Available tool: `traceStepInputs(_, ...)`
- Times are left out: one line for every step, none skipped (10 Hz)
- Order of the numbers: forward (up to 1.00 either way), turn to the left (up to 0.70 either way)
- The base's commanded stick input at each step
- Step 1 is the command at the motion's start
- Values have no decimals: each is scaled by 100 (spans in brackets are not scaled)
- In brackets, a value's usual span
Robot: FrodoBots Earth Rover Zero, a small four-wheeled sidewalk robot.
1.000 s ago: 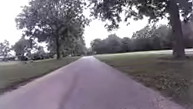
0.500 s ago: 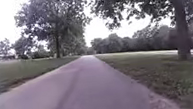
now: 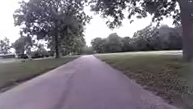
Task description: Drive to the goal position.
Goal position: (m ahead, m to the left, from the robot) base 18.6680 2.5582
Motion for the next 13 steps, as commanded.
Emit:
traceStepInputs(70,0)
traceStepInputs(70,1)
traceStepInputs(70,3)
traceStepInputs(70,4)
traceStepInputs(70,5)
traceStepInputs(70,7)
traceStepInputs(70,7)
traceStepInputs(70,5)
traceStepInputs(70,3)
traceStepInputs(70,1)
traceStepInputs(70,1)
traceStepInputs(70,1)
traceStepInputs(70,1)
